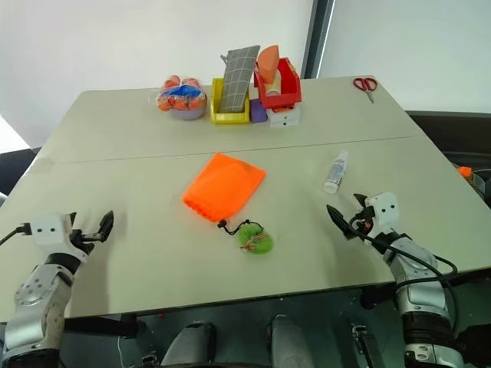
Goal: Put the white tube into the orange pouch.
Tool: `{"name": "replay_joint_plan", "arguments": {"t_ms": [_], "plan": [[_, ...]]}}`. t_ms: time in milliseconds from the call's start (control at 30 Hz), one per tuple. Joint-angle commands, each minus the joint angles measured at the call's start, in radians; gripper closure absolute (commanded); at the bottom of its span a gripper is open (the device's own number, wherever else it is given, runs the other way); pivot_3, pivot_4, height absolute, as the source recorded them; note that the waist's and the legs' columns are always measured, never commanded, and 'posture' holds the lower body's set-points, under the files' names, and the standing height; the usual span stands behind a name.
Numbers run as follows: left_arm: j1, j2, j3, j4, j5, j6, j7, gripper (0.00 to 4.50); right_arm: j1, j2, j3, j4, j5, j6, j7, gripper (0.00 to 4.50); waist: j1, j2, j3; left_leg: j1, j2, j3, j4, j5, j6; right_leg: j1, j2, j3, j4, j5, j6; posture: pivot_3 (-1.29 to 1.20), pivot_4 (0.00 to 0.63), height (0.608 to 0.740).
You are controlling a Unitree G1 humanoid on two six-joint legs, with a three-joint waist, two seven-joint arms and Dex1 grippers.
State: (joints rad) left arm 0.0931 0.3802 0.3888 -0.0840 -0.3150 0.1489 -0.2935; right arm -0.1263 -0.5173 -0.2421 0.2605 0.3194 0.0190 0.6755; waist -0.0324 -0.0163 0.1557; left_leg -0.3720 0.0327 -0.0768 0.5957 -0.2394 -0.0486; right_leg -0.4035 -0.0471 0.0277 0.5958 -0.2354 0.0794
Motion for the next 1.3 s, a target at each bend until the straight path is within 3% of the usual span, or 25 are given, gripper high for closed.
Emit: {"name": "replay_joint_plan", "arguments": {"t_ms": [33,233,400,767,833,1067,1300], "plan": [[-0.001,0.015,-0.037,-0.081,-0.011,-0.033,-0.066,0.07,-0.014,0.006,0.01,-0.049,0.007,-0.004,0.014,0.0,0.0,0.0,0.0,0.0,0.0,0.0,0.0,0.0,0.0,0.0,0.0,0.0,0.0,0.0,0.0,0.0,0.15,0.74],[-0.033,0.114,-0.203,-0.165,0.108,-0.099,-0.206,0.07,0.053,-0.019,0.078,-0.283,0.1,0.16,0.116,0.0,0.002,0.001,0.0,0.0,0.0,0.0,0.0,0.0,0.0,0.0,0.0,0.0,0.0,0.0,0.0,0.0,0.15,0.74],[-0.127,0.202,-0.33,-0.117,0.252,-0.218,-0.277,0.07,0.093,0.001,0.146,-0.458,0.116,0.247,0.102,0.0,0.016,0.001,0.0,0.0,0.0,0.0,0.0,0.0,0.0,-0.001,0.0,0.0,0.0,0.0,0.0,0.0,0.15,0.74],[-0.369,0.241,-0.53,0.14,0.441,-0.42,-0.363,0.07,0.085,0.039,0.191,-0.516,0.082,0.256,0.052,0.0,0.021,0.002,0.001,-0.002,0.0,0.0,-0.001,0.0,0.0,-0.002,0.0,0.0,-0.001,0.0,0.0,0.0,0.15,0.74],[-0.414,0.228,-0.552,0.191,0.459,-0.454,-0.359,0.84,0.077,0.036,0.185,-0.507,0.08,0.254,0.051,0.0,0.021,0.002,0.001,-0.001,0.0,0.0,0.0,0.0,0.0,-0.001,0.0,0.0,0.0,0.0,0.0,0.0,0.15,0.74],[-0.469,0.197,-0.578,0.248,0.434,-0.469,-0.403,4.38,0.067,0.023,0.135,-0.488,0.072,0.246,0.024,0.0,0.018,0.001,0.001,-0.001,0.0,0.0,-0.001,0.0,0.0,-0.001,0.0,0.0,0.0,0.0,0.001,0.0,0.15,0.74],[-0.437,0.152,-0.537,0.146,0.302,-0.27,-0.451,4.48,0.0,0.031,0.045,-0.395,0.014,0.234,-0.124,0.0,0.019,0.002,0.001,-0.001,0.0,0.0,0.0,0.0,0.0,-0.001,0.0,0.0,0.001,0.0,0.001,0.0,0.15,0.74]]}}
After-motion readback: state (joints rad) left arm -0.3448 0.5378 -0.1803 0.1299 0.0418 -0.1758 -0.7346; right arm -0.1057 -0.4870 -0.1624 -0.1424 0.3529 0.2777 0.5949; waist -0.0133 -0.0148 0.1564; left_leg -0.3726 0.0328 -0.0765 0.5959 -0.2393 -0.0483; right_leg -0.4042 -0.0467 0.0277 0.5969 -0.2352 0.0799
